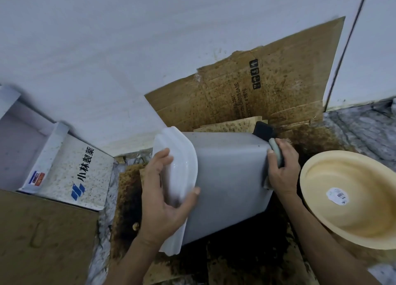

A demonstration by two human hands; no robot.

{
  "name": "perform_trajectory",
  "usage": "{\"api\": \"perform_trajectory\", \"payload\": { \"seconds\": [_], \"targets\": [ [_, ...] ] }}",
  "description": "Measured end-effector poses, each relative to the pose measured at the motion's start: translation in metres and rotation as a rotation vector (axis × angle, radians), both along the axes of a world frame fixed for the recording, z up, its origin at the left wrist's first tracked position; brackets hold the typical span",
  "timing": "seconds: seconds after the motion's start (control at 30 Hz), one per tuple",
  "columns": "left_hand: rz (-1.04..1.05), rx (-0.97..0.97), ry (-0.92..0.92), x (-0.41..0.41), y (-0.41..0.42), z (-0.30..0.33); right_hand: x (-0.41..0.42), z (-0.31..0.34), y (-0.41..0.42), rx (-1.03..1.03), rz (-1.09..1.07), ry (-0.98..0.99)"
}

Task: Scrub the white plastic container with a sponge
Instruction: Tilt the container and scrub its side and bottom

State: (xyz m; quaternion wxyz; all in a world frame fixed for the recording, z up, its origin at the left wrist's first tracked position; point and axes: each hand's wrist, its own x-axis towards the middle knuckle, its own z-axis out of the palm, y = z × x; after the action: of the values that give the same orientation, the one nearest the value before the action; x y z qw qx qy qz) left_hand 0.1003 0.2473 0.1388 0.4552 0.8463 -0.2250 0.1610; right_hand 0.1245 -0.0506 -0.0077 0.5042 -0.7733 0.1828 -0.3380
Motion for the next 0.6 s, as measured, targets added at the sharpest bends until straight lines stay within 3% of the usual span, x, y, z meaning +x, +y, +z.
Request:
{"api": "perform_trajectory", "payload": {
  "seconds": [0.07,0.2,0.43,0.6],
  "targets": [
    [0.085,-0.068,0.05,0.002,-0.003,0.009,-0.006,-0.001,-0.001,0.007,-0.011,0.017],
    [0.235,-0.002,0.128,0.01,-0.01,0.025,-0.02,-0.001,0.0,0.018,-0.041,0.04],
    [0.208,0.158,0.266,0.02,-0.012,0.032,-0.045,0.021,0.012,0.043,-0.001,0.101],
    [0.122,0.112,0.397,0.016,0.009,0.029,-0.047,0.07,0.05,-0.072,0.263,0.077]
  ]
}}
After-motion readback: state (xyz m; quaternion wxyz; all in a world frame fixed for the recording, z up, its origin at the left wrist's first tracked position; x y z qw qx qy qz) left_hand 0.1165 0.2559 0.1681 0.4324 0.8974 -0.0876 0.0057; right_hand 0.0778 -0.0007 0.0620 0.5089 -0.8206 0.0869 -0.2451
